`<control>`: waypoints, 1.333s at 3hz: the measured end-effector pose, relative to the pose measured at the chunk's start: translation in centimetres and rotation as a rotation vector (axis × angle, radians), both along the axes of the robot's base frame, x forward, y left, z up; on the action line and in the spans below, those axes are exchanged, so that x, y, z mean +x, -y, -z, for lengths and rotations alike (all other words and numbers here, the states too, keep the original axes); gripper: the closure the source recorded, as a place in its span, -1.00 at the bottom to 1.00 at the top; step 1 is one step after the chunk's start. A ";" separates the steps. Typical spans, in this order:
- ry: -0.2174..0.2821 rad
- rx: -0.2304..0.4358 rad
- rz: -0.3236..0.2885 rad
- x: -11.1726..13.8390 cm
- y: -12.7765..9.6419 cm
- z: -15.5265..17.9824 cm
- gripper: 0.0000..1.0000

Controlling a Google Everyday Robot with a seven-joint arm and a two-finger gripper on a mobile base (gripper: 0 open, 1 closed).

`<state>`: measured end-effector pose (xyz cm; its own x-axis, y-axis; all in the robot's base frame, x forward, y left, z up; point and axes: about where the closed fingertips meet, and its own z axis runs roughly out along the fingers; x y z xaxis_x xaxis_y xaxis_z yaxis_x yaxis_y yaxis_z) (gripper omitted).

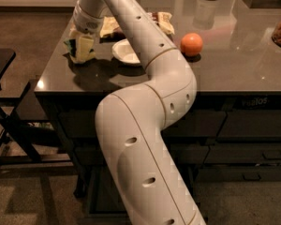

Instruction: Place sponge into bottom drawer

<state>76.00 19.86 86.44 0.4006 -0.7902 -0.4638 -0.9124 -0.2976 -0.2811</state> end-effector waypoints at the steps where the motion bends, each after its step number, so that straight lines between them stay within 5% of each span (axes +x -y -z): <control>1: 0.037 0.001 0.019 -0.4 0.0 -2.1 1.00; 2: 0.081 0.042 0.010 -3.9 0.6 -4.8 1.00; 4: 0.044 0.013 -0.010 -5.1 0.0 -2.5 1.00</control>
Offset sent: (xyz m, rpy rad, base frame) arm -0.0726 -0.0171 0.0368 0.0204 -0.0874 -0.0460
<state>70.92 19.89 88.97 0.4290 -0.7801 -0.4554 -0.8959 -0.3031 -0.3248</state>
